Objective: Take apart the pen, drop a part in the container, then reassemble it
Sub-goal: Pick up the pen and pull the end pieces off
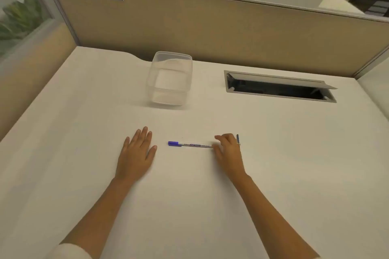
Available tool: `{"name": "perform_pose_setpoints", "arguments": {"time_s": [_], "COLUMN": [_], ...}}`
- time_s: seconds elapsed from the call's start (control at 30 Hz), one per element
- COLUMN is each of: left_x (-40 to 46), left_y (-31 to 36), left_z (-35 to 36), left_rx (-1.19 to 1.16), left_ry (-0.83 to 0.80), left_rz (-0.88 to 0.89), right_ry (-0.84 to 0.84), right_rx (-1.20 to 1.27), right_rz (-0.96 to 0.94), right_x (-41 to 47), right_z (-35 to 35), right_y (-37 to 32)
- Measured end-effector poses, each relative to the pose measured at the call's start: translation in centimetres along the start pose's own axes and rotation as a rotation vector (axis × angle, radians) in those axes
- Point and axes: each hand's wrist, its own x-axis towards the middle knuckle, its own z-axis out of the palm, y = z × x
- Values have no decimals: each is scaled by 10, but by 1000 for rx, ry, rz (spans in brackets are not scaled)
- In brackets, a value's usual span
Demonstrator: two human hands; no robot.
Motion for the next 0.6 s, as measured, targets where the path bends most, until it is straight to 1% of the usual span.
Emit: {"name": "perform_pose_setpoints", "arguments": {"time_s": [0.13, 0.2, 0.27, 0.33, 0.5, 0.6], "left_x": [1, 2, 3, 3, 2, 4], "left_y": [-1, -3, -4, -5, -5, -5], "left_z": [1, 3, 4, 6, 8, 7], "left_rx": [33, 30, 19, 12, -9, -85], "left_ry": [30, 40, 38, 50, 58, 48], "left_rz": [-8, -5, -6, -12, -10, -51], "right_ry": [4, 26, 50, 58, 3, -3], "right_rx": [-57, -58, -28, 29, 169, 267], "right_rz": [43, 27, 33, 83, 179, 195], "right_x": [-5, -9, -10, -10, -12, -16], "right_z": [4, 6, 5, 4, -7, -19], "right_y": [0, 5, 5, 4, 1, -7]}}
